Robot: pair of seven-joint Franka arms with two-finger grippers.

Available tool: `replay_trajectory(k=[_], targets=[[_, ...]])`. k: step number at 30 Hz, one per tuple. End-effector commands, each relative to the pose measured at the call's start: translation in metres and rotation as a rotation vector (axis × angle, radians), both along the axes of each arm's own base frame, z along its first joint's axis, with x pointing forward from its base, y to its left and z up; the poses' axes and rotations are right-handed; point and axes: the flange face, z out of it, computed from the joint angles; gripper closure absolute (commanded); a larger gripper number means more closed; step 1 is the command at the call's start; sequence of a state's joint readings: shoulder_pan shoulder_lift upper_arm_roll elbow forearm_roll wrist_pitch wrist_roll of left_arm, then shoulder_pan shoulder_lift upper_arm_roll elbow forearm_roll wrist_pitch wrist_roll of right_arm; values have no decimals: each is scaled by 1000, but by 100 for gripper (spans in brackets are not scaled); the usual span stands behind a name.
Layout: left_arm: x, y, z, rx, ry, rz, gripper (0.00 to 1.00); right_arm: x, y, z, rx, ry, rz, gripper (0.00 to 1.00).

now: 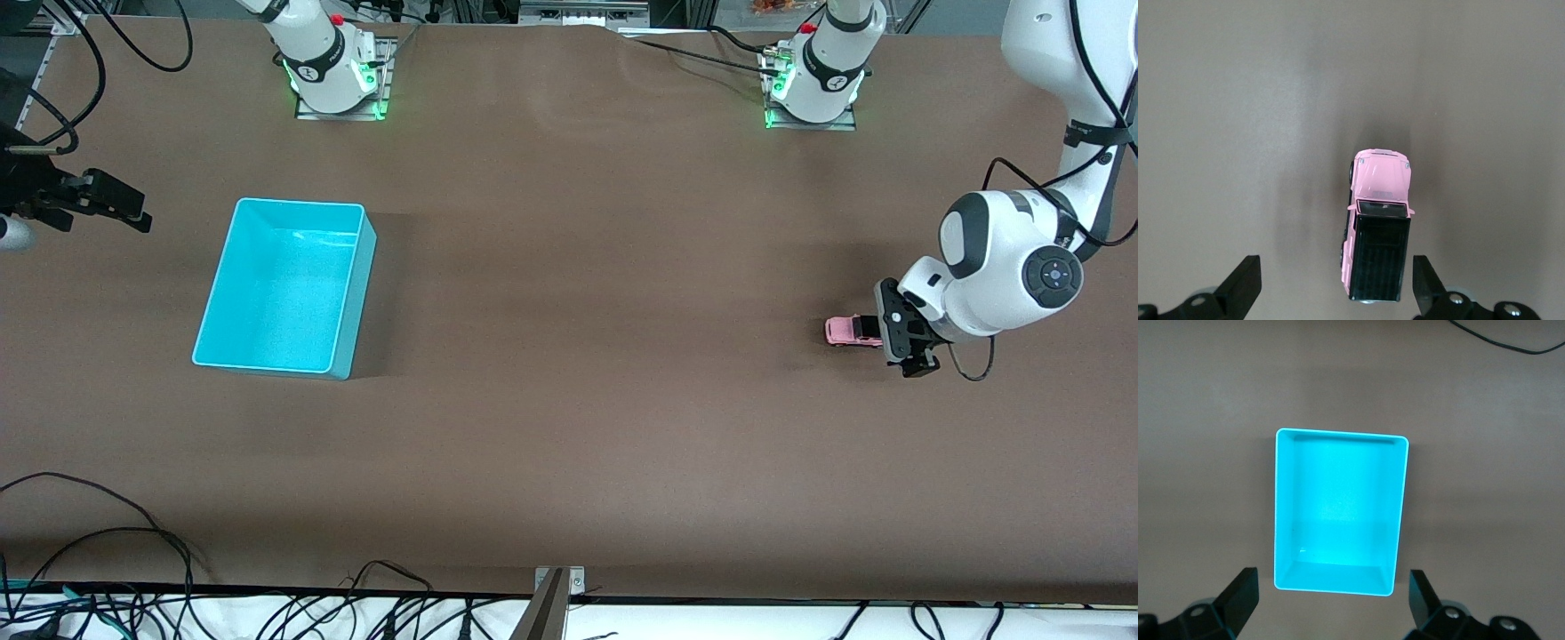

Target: Wind and store pink jeep toy

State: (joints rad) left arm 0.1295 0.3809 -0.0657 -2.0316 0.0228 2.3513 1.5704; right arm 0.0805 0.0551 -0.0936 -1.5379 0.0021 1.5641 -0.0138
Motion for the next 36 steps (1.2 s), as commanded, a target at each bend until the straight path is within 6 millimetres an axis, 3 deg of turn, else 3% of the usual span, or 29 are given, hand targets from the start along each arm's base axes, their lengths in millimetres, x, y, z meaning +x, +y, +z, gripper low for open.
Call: replay_trajectory(k=[1,7,22,24,28,33,36], targets=[[-36,9,-9,14,-48,-52,0,-4,-1,1,19,-8,3,0],[-52,10,-26,14,-70,-51,0,-4,-1,1,19,-8,3,0],[-57,17,-51,17,-105,-79,3,-4,-1,1,19,-8,3,0],[-57,16,-54,16,-103,-82,9,-4,-1,1,19,-8,3,0],[-57,16,-56,15,-104,-83,44,-4,-1,1,19,-8,3,0],[-55,9,-60,13,-100,-97,65,-4,-1,1,19,-8,3,0],[-55,9,-64,11,-93,-97,72,-4,-1,1,19,-8,3,0]])
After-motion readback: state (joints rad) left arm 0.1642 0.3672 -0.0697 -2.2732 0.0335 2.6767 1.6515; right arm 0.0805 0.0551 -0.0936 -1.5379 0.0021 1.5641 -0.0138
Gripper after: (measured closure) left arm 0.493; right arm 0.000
